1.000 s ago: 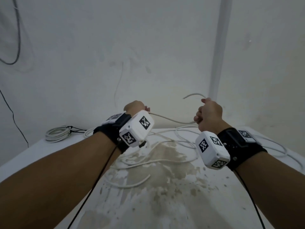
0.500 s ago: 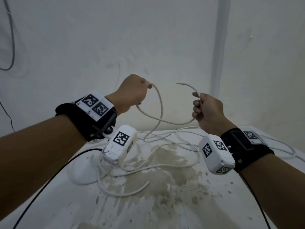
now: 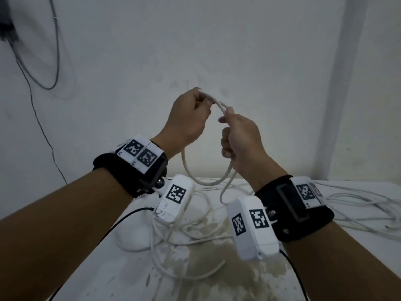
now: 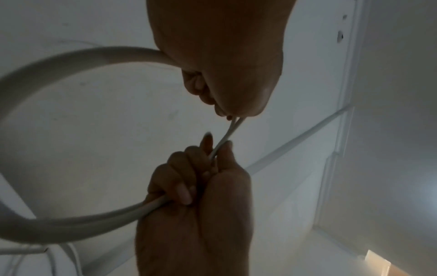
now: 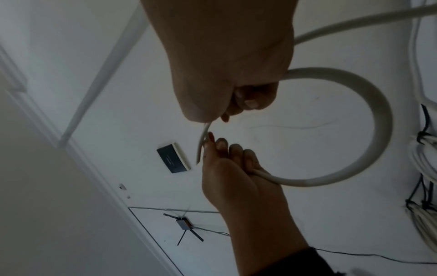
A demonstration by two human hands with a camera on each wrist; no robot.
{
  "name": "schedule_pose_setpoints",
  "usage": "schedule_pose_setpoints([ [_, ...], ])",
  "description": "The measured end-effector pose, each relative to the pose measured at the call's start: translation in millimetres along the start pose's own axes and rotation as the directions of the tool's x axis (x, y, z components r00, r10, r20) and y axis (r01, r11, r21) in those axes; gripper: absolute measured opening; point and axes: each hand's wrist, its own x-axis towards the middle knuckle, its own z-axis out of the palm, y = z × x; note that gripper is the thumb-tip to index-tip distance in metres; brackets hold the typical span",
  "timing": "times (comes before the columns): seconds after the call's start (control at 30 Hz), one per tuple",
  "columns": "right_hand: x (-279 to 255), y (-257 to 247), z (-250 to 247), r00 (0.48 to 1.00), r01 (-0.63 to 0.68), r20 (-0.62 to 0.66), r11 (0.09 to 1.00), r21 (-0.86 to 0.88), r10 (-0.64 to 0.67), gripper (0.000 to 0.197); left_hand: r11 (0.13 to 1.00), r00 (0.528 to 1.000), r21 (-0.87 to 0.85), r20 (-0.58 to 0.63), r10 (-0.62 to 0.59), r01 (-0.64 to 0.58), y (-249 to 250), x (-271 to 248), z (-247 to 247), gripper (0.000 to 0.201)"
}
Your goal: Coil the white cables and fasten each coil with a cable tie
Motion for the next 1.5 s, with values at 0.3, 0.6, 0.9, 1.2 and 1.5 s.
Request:
schedule_pose_setpoints([
  [0.3,29,58,-18,0.973,0.000,-0.226,0.987,-0.159,-0.037,0.019,0.972,0.973,0.082,0.047,-0.226,0.222,-69,-18,31,0.026],
  [0.6,38,62,-23,0.968,0.119,-0.182,0.954,-0.274,-0.173,0.027,0.941,0.940,-0.095,0.141,-0.311,0.326,-76,-29,41,0.024],
  [0.9,24,58,-20,0.996,-0.032,0.078,0.998,-0.049,0.036,0.020,0.911,0.934,-0.216,0.143,-0.327,0.352,-80,-34,33,0.026],
  [1.2,21,64,-20,0.984,0.070,0.174,0.969,-0.237,-0.028,0.016,0.798,0.904,-0.426,0.165,-0.394,0.426,-80,-34,26,0.025],
  [1.5,24,59,-25,0.992,-0.009,0.124,0.997,-0.078,0.019,0.026,0.906,0.955,-0.315,0.005,-0.296,0.282,-83,-36,26,0.033],
])
